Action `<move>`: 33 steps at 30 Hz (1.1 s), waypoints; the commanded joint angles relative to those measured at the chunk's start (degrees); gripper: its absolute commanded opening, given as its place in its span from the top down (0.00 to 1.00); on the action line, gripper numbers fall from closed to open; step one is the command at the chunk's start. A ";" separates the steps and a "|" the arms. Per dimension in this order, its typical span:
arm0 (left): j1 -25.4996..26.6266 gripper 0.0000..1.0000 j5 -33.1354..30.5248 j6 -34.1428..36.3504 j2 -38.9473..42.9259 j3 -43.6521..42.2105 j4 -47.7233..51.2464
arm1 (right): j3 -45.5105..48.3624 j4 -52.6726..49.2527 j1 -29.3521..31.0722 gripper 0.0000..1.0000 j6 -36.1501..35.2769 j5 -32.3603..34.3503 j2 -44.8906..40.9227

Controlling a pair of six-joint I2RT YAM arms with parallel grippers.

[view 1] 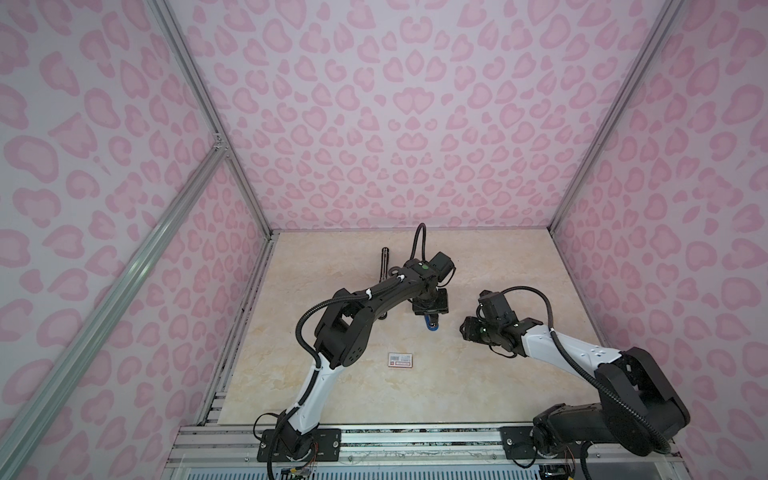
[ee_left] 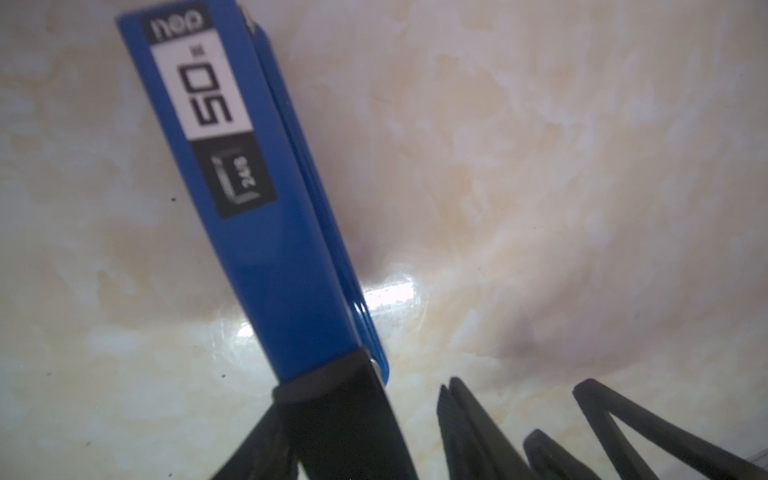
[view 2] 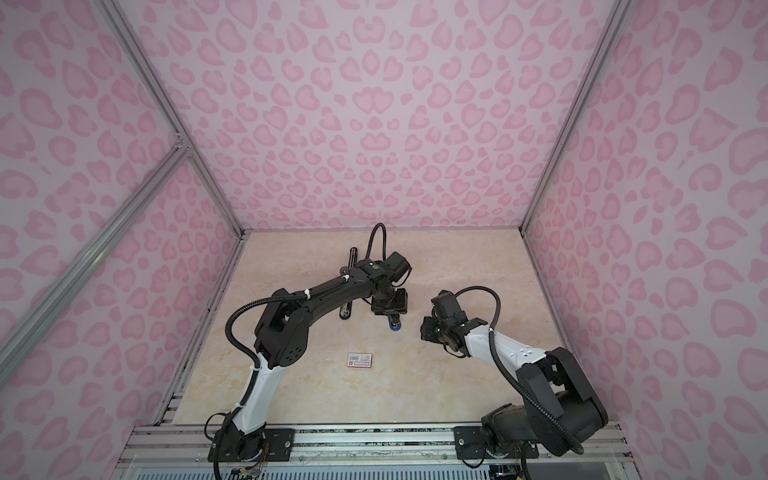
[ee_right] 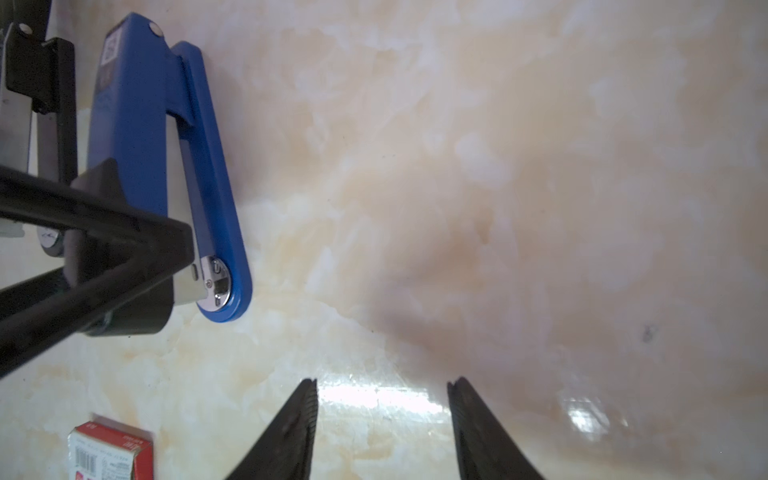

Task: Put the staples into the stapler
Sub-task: 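Lift the blue stapler toward the left gripper while the left gripper grasps it, then swing the blue stapler top open with the left gripper while the right holds the base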

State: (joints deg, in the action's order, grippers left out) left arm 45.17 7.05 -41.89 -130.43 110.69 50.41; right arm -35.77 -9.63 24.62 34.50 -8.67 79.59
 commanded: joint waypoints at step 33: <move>-2.10 0.97 5.84 -0.64 8.11 -5.33 -1.04 | 8.74 40.74 2.95 0.58 9.34 -17.39 6.96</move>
State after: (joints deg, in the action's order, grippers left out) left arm 43.27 11.44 -41.95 -123.83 106.10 51.90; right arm -27.68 22.83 27.53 41.56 -24.21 85.93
